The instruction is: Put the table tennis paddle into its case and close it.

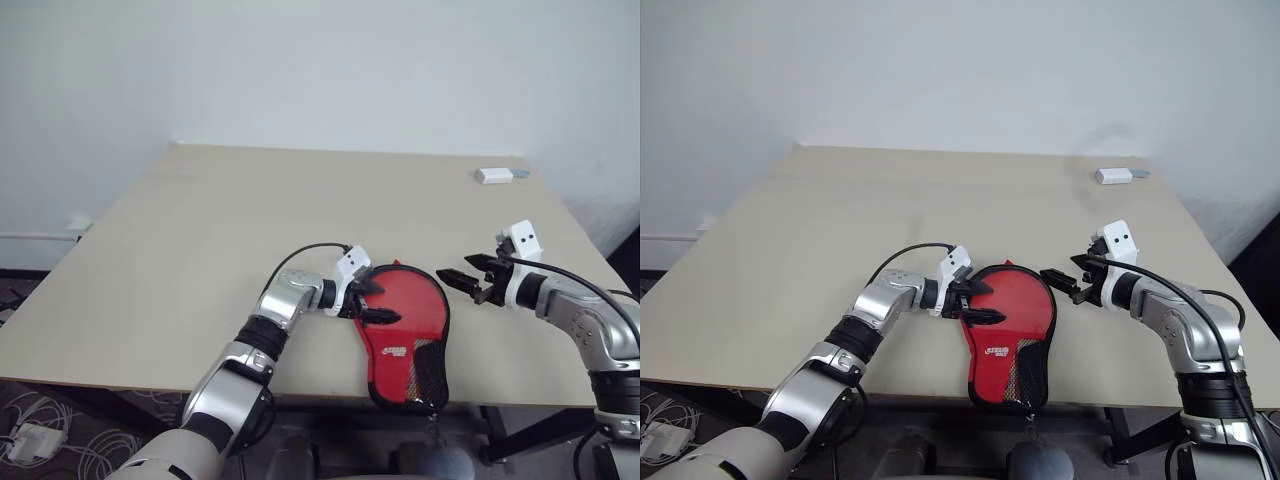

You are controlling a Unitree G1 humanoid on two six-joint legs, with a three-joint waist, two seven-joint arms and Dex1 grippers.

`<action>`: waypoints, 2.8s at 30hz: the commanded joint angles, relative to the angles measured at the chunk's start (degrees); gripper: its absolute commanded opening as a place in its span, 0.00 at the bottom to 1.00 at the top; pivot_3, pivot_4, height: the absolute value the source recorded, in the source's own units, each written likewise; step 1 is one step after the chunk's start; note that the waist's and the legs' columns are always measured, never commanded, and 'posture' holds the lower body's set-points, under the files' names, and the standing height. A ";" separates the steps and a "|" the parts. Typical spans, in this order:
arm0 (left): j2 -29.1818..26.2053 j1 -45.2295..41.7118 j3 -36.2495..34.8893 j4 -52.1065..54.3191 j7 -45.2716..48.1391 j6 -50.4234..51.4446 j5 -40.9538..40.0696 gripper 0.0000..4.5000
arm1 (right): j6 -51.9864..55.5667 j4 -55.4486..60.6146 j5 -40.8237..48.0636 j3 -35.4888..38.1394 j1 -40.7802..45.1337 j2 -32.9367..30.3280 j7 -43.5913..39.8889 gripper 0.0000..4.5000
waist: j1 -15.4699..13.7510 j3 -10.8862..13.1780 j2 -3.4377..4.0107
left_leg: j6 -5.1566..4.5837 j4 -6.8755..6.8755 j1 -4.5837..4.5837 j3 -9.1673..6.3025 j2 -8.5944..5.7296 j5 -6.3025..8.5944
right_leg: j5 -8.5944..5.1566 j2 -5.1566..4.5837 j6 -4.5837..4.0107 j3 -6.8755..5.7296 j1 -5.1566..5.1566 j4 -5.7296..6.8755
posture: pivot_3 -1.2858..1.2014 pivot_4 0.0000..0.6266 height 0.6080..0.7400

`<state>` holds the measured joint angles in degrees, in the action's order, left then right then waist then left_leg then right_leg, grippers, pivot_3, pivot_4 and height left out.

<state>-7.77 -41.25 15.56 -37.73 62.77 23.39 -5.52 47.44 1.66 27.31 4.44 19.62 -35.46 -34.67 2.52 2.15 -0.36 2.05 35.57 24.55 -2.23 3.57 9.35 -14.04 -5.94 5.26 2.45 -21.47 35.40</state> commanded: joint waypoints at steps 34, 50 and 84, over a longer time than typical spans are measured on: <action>-13.46 0.68 -7.60 15.66 8.31 16.38 -12.63 1.00 | -0.80 -7.90 -4.85 2.05 5.92 10.14 5.66 0.00 | 0.51 0.26 0.07 | 0.02 -0.34 0.02 0.00 0.00 -0.02 | 0.05 0.10 -0.06 0.16 -0.54 0.39 | 0.52 0.00 1.00; -13.92 5.32 -5.52 23.47 7.49 20.00 -14.78 1.00 | -14.47 -23.81 -8.19 17.36 23.06 16.60 31.26 0.00 | 0.40 0.77 0.44 | -0.26 -0.77 0.17 0.14 -0.01 -0.46 | 0.22 0.14 -0.11 0.37 -0.81 0.39 | 0.52 0.00 1.00; -25.94 4.86 -13.35 15.46 6.35 9.82 -13.41 1.00 | -17.33 -7.51 -4.03 3.76 6.73 14.19 -1.83 0.99 | 1.93 0.81 0.53 | -0.30 -0.82 0.07 0.10 0.06 -0.48 | 0.21 0.89 -0.11 1.42 -0.89 0.44 | 0.52 0.00 1.00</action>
<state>-32.32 -35.58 4.28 -21.87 69.20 35.65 -18.97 31.39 -10.07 19.77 8.27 26.56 -20.79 -31.26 4.46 2.95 0.17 1.76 34.77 24.62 -2.14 3.64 8.87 -13.83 -5.04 5.14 3.87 -22.35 35.84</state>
